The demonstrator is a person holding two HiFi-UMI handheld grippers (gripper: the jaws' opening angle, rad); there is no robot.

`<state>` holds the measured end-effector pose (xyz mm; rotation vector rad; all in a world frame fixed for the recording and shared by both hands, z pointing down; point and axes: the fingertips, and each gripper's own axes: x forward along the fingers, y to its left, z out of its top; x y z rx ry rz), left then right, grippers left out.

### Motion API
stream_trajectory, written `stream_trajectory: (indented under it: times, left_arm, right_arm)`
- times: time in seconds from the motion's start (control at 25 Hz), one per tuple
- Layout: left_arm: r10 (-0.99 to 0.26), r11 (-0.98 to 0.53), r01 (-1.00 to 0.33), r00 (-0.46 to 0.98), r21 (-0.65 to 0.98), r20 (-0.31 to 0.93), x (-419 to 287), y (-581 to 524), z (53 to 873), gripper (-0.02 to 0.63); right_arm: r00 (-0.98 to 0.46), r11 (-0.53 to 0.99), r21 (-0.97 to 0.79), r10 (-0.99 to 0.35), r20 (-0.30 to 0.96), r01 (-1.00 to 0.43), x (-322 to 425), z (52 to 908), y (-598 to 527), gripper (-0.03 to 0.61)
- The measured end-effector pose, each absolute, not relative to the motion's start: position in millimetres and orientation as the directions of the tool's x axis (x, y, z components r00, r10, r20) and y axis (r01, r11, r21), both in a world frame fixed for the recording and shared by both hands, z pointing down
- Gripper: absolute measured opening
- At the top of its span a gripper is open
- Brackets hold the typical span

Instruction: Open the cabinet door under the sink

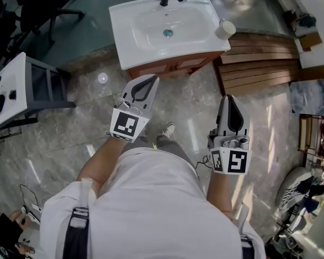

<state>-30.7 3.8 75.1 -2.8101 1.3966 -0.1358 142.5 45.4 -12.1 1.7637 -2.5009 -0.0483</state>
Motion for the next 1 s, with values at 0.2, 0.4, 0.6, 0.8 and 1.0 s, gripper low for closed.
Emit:
stream_trajectory:
  times: [0.2, 0.4, 0.6, 0.8, 1.0]
  left_arm:
    - [-0.803, -0.594, -0.803, 0.588, -0.056, 0.096, -6, -22, 99, 0.012]
    - [-0.756, -0.646, -0.763, 0.635, -0.028, 0.162, 28, -41, 155, 0.051]
    - [-0.756, -0.638, -0.770, 0.625, -0.008, 0.195, 28, -65, 217, 0.069]
    - [-0.751, -0.638, -0.770, 0.622, -0.003, 0.222, 38, -87, 286, 0.078]
    - [-0.748, -0.633, -0.774, 0.610, -0.003, 0.263, 50, -108, 354, 0.084]
  right_arm:
    - [-0.374, 0.379, 0.038, -0.922, 0.098, -0.925, 162, 23, 20, 0.032]
    - [-0.431, 0.437, -0.004, -0.887, 0.167, -0.900, 164, 92, -5, 0.032]
    - [-0.455, 0.456, -0.042, -0.868, 0.198, -0.889, 139, 148, -24, 0.032]
    - [-0.463, 0.462, -0.064, -0.853, 0.240, -0.885, 140, 213, -43, 0.032]
    - [-0.482, 0.482, -0.071, -0.837, 0.259, -0.874, 151, 280, -66, 0.032]
